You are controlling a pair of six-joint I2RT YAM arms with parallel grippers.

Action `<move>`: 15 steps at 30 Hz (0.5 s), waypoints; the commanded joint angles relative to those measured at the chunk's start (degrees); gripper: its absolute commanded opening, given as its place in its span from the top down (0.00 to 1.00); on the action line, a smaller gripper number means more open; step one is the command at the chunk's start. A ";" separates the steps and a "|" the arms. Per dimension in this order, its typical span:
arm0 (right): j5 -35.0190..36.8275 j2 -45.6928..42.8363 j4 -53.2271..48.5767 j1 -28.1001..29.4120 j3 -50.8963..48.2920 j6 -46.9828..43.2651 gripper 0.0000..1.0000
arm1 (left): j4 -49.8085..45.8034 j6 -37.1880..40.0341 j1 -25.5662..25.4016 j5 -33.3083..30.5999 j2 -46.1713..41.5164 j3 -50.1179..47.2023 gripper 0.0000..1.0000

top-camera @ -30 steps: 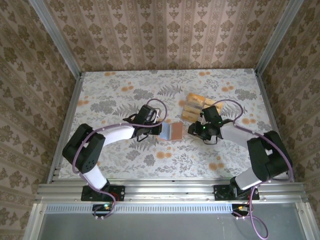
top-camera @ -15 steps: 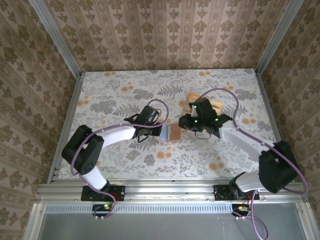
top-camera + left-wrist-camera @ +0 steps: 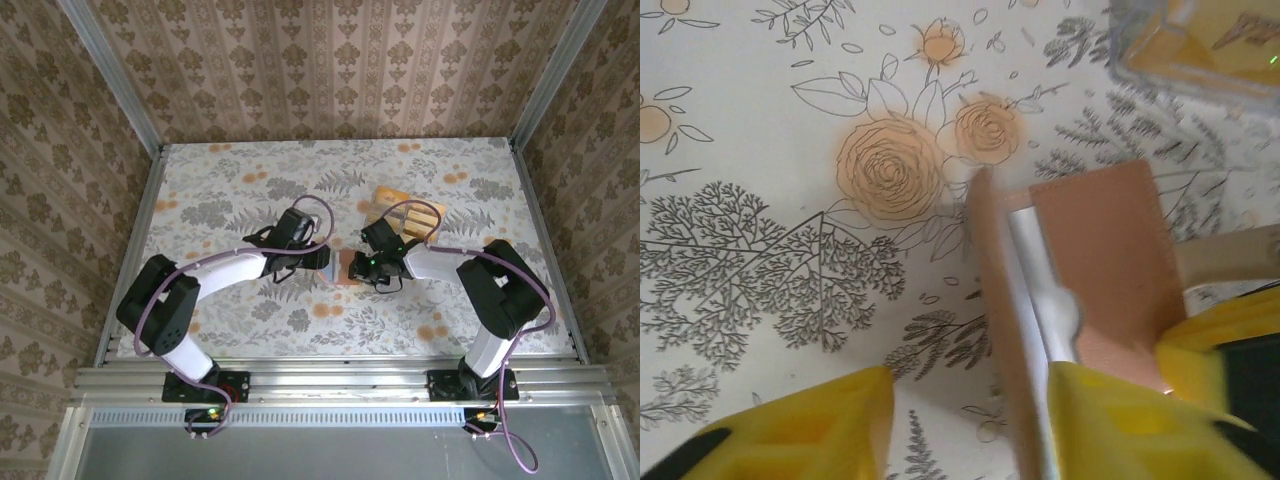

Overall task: Put the credit cards into the card holder
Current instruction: Open the card holder at the center of the table.

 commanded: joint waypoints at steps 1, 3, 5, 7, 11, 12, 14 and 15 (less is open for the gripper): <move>1.87 1.68 1.58 -0.12 -1.35 0.82 0.86 | 5.04 -2.56 1.98 4.86 -2.16 -2.48 0.51; 1.89 1.94 1.84 -0.16 -1.66 0.80 0.86 | 7.66 -4.40 3.30 7.16 -2.23 -3.93 0.51; 1.89 2.27 1.93 -0.26 -1.79 0.81 0.86 | 9.59 -5.78 4.48 8.73 -1.97 -4.92 0.52; 1.97 2.32 2.12 -0.26 -2.07 0.82 0.86 | 10.86 -6.44 5.13 9.34 -1.92 -5.55 0.54; 2.06 2.69 2.30 -0.28 -2.39 0.92 0.86 | 11.38 -6.48 5.33 9.87 -1.94 -5.67 0.54; 2.10 2.67 2.37 -0.35 -2.41 0.99 0.87 | 11.55 -6.48 5.35 9.97 -1.98 -5.69 0.54; 2.23 2.73 2.42 -0.34 -2.58 0.99 0.87 | 11.72 -6.48 5.48 10.06 -2.18 -5.77 0.53; 2.23 2.79 2.38 -0.43 -2.60 0.98 0.87 | 11.79 -6.48 5.46 10.06 -2.19 -5.76 0.52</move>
